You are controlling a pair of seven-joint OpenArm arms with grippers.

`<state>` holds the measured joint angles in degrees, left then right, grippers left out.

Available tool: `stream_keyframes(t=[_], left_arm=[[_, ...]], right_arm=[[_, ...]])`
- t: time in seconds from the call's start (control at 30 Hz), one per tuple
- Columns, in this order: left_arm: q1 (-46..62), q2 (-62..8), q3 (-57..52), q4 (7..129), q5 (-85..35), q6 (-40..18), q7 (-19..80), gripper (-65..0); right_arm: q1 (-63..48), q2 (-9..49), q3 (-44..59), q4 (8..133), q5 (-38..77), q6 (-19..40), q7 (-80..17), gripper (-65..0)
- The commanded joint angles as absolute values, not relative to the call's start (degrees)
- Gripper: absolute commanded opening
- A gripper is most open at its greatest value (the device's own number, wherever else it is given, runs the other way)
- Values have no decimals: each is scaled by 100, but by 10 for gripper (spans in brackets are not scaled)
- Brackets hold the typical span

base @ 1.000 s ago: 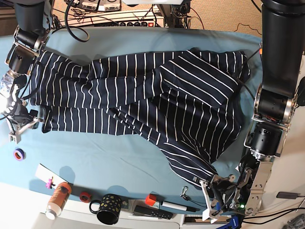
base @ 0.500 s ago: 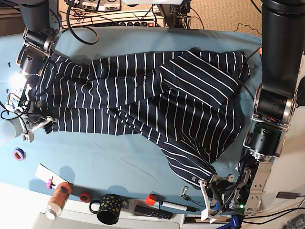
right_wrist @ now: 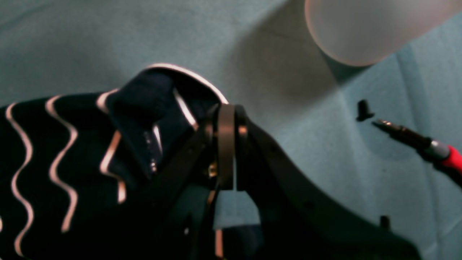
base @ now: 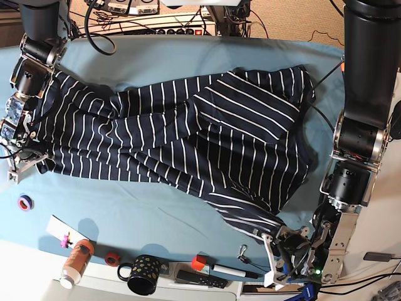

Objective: Layout the t-shirt on the table in an organized manner, then fold the t-shirt properly
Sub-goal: 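Pull the held hem with the left gripper to straighten the shirt, then fold the held hem with the left gripper up toward the collar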

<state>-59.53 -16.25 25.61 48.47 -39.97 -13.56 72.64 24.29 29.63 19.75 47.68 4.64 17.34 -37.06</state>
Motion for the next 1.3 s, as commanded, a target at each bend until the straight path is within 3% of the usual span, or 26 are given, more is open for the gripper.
stream_keyframes(t=[0.0,0.53,0.9,1.27], left_arm=[[-6222,-1645,2532,5011,-4101,-1457,7225,-650],[-5916,-1448,2532,5179,-5009,-1962,7675,-650],[-5452,-1643,2532,5271,-5017,-2025,7760,-650],[-4257,-2320,2532,7140,-4624,-2043,7686,-650]], right_arm=[[2582,3092,1997,4869,471,1712,-3594,-650],[2571,3033,1997,4871,491,1739,-3750,-650],[2574,3033,1997,4871,491,1844,-3745,-650],[2571,3033,1997,4871,491,1844,-3750,-650]])
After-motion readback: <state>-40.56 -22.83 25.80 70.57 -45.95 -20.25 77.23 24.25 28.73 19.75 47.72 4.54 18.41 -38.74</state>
